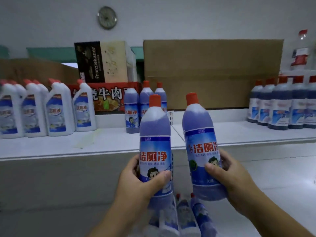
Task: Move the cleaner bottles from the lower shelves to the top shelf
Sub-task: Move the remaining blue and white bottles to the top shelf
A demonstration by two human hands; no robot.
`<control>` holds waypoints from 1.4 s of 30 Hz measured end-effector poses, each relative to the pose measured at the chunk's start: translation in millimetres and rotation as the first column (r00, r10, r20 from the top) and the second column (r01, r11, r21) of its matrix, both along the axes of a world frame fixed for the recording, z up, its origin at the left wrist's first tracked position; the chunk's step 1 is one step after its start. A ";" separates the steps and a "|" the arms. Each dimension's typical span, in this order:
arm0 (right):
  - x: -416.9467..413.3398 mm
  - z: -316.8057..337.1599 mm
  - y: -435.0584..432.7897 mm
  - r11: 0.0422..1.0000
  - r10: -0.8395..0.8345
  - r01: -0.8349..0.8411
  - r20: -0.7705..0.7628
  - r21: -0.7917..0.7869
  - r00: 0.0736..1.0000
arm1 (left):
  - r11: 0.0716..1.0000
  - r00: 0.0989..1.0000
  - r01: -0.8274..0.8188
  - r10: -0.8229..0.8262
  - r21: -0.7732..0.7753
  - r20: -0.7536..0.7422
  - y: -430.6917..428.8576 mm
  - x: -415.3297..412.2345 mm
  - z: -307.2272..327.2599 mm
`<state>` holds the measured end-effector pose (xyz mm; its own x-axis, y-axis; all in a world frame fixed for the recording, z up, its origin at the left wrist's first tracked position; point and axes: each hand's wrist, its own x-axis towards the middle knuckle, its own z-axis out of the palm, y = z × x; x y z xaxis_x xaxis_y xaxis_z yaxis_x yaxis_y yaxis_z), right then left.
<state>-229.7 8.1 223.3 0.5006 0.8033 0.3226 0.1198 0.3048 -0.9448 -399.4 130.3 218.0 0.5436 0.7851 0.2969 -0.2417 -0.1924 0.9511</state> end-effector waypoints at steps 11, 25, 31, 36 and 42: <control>76.0 95.8 120.7 0.993 0.028 -0.028 0.002 0.115 1.000 | 0.951 0.970 -0.243 0.231 0.191 0.082 132.9 38.9 88.7; 141.7 78.3 260.3 0.995 -0.096 0.096 0.003 -0.011 0.995 | 0.864 0.919 -0.357 0.393 0.355 -0.035 236.6 70.0 70.7; 146.8 70.6 268.3 0.997 -0.060 0.062 0.032 -0.051 0.998 | 0.878 0.929 -0.266 0.343 0.398 -0.138 242.7 73.1 63.4; 142.9 64.2 271.0 0.990 -0.049 0.063 0.119 -0.124 0.992 | 0.877 0.921 -0.200 0.320 0.437 -0.221 240.6 76.5 63.6; 135.1 66.4 263.3 0.980 -0.036 0.092 0.294 -0.176 0.955 | 0.899 0.911 -0.127 0.273 0.419 -0.310 240.3 67.3 61.6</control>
